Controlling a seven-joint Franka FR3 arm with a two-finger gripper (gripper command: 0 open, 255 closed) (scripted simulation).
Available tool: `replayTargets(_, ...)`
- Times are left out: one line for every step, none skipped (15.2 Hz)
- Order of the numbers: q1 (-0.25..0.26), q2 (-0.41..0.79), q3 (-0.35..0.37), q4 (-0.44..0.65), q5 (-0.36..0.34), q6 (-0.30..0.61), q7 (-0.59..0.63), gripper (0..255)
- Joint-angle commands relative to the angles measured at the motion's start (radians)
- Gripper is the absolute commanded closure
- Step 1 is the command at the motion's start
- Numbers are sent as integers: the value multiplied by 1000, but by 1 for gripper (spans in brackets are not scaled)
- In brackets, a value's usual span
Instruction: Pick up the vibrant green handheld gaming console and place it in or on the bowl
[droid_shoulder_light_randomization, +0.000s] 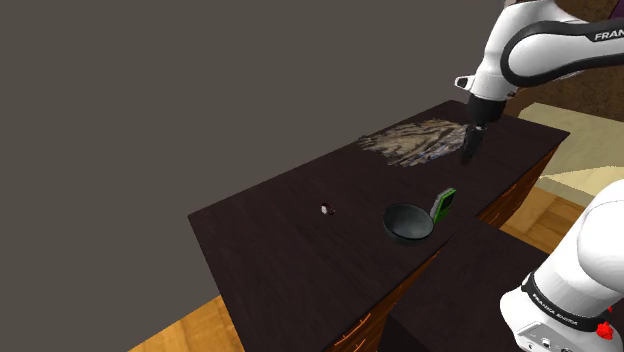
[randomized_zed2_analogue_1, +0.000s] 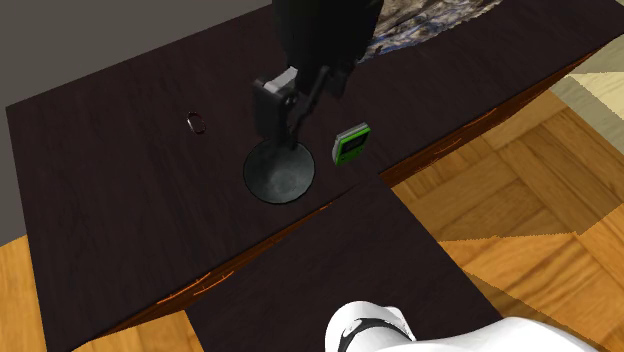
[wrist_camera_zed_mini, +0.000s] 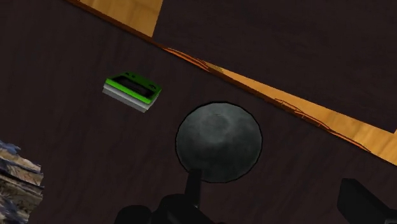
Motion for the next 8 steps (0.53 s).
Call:
replayTargets(-10, 13, -45, -42, -43, 56, -76, 0)
replayTargets(-13, 30, -69, -55, -62, 86, -112, 0)
replayTargets(-15, 51, -94, -65, -81, 118, -149, 0)
replayTargets(-16, 74, -119, -74, -100, 150, -185, 0)
replayTargets(-17, 99, -145, -80, -118, 184, -222, 0)
replayTargets(-16, 128, -171, -85, -134, 218, -259, 0)
replayTargets(-14, 159, -198, -88, -149, 254, -296, 0)
replayTargets(-11, 192, -225, -89, -162, 291, -334, 0)
